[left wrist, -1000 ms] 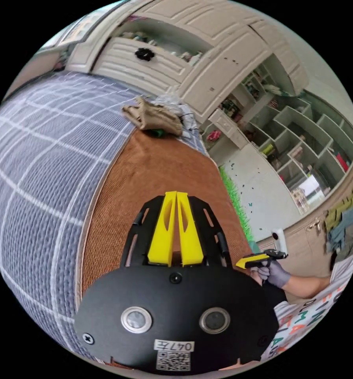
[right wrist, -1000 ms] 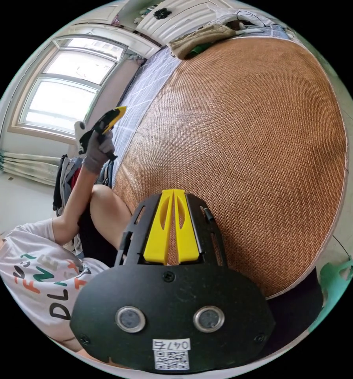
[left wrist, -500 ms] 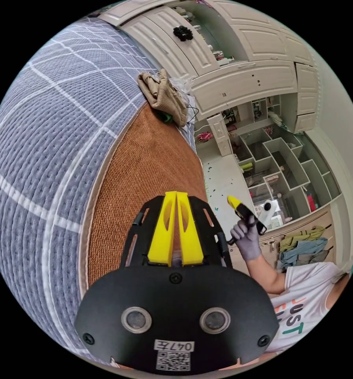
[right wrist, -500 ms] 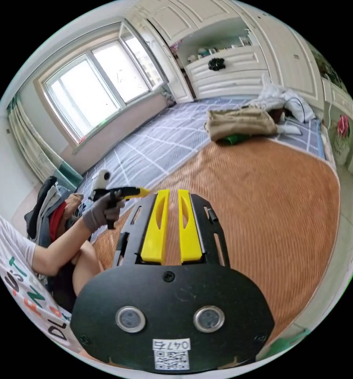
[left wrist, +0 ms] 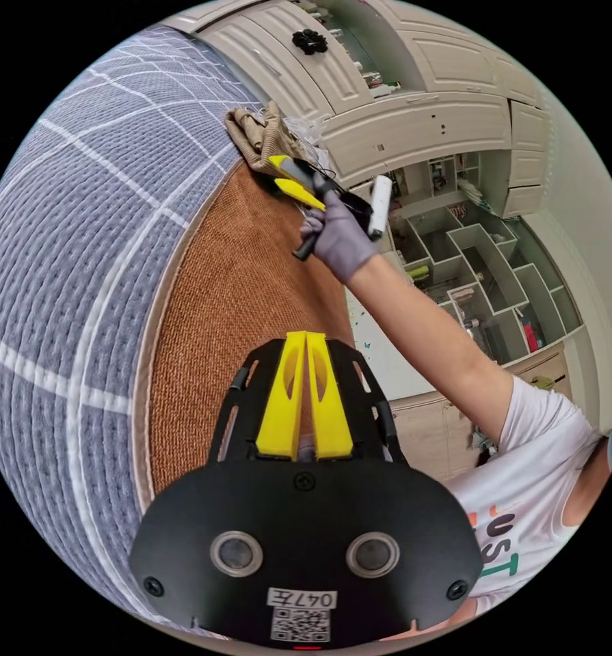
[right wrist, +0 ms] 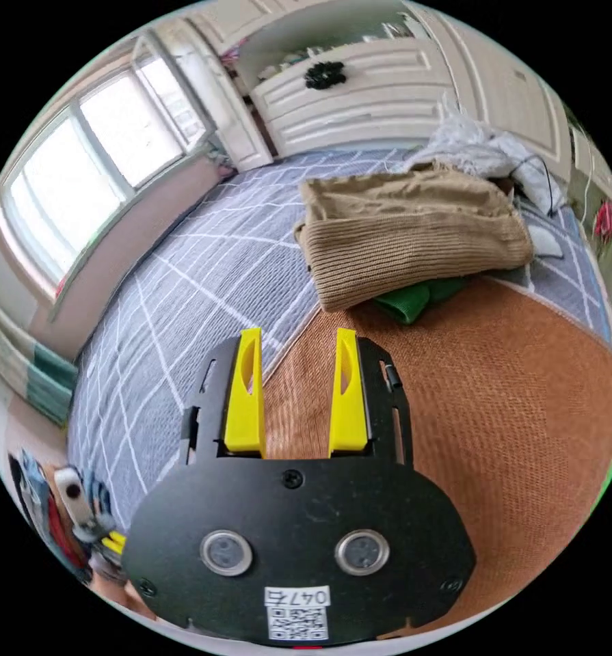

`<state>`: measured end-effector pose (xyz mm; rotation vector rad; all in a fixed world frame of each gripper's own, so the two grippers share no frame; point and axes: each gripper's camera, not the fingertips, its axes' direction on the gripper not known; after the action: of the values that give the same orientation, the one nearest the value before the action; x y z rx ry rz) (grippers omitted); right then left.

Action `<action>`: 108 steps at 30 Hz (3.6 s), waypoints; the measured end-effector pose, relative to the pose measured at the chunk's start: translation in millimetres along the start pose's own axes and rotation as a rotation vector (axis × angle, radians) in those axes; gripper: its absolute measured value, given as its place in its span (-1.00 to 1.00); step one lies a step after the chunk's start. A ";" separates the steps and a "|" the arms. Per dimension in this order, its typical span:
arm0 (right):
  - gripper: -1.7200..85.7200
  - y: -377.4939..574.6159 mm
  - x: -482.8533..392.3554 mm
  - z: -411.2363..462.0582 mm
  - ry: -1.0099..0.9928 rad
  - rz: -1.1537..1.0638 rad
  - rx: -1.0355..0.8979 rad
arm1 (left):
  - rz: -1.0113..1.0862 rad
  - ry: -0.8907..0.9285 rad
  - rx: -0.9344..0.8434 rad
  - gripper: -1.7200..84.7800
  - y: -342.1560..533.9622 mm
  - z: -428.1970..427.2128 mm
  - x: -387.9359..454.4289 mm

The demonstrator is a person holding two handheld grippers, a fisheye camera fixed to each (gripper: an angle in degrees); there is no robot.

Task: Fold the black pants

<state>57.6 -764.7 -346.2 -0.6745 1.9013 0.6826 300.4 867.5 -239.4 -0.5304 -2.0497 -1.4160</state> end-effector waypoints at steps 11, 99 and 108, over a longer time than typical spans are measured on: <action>-0.95 -46.1 79.4 19.6 -0.174 0.398 -0.024 | 0.056 -0.032 -0.124 -0.98 -87.9 30.1 87.1; -0.85 76.4 -306.3 -202.8 -0.236 -0.529 -0.138 | -0.202 -0.804 0.859 -0.74 314.2 -236.6 244.9; -0.79 48.9 -180.5 -174.4 0.031 -0.314 0.049 | -0.048 -0.682 0.636 -0.84 270.5 -180.0 168.4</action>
<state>-13.7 -825.2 -108.2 -0.9318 1.7814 0.4271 384.3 794.6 109.2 -0.7423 -2.8830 -0.5461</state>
